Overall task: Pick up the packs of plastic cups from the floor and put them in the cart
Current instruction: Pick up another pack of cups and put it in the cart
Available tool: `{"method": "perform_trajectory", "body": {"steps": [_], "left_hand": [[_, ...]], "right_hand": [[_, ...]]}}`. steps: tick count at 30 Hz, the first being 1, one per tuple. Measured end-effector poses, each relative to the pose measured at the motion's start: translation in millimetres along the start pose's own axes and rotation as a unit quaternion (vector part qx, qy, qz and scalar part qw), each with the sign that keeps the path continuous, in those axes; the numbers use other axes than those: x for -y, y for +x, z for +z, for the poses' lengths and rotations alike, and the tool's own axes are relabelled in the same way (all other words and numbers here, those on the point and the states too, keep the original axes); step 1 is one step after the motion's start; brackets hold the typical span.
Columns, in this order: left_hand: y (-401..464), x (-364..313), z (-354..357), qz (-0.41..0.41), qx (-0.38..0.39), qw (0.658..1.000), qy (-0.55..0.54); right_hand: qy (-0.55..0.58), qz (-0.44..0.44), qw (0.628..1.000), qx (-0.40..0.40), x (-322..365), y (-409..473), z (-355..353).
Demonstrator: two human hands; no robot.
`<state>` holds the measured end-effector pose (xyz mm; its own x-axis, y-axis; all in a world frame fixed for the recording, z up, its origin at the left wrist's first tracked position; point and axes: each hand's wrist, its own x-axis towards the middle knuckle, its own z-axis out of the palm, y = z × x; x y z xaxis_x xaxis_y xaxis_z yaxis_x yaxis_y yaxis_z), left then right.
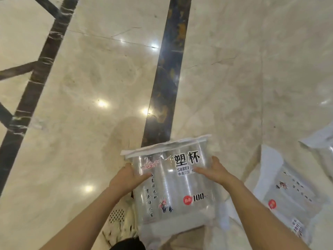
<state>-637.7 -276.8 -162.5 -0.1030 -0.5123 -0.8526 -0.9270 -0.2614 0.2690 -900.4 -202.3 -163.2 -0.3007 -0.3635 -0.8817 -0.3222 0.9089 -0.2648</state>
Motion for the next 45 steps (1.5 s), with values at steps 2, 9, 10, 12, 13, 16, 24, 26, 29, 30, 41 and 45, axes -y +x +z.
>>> {"method": "perform_trajectory", "body": {"steps": [2,9,10,12,13,16,24,26,29,30,41,45], "left_hand": [[9,-2,7,-0.01,-0.004,0.999,-0.046],[38,-5,3,0.061,-0.115,0.983,-0.133],[29,-20,-11,0.069,-0.126,0.98,-0.138],[-6,-56,-44,0.09,-0.147,0.974,-0.144],[-20,-71,-60,0.095,-0.155,0.972,-0.151],[-68,-116,-109,0.134,-0.184,0.962,-0.149],[-286,-275,-268,0.304,-0.236,0.919,-0.083],[-356,-319,-303,0.349,-0.232,0.903,-0.092],[-463,-386,-348,0.427,-0.224,0.873,-0.077],[-497,-406,-359,0.446,-0.207,0.869,-0.059],[-717,-584,-317,0.66,-0.005,0.75,0.03],[-760,-630,-250,0.734,0.089,0.665,0.107]], "right_hand": [[0.004,-0.002,1.0,-0.005,1,13,3],[-0.001,-0.04,0.995,-0.094,21,15,-11],[0.014,-0.05,0.993,-0.11,28,11,-18],[0.037,-0.081,0.986,-0.144,47,-6,-35],[0.047,-0.098,0.98,-0.166,57,-19,-47],[0.094,-0.133,0.961,-0.225,91,-72,-91],[0.155,-0.198,0.895,-0.368,182,-313,-263],[0.192,-0.196,0.876,-0.396,194,-386,-311],[0.234,-0.2,0.844,-0.439,199,-496,-380],[0.249,-0.2,0.83,-0.458,197,-534,-401],[0.394,-0.073,0.635,-0.66,71,-785,-491],[0.463,0.033,0.53,-0.709,6,-829,-460]]}}
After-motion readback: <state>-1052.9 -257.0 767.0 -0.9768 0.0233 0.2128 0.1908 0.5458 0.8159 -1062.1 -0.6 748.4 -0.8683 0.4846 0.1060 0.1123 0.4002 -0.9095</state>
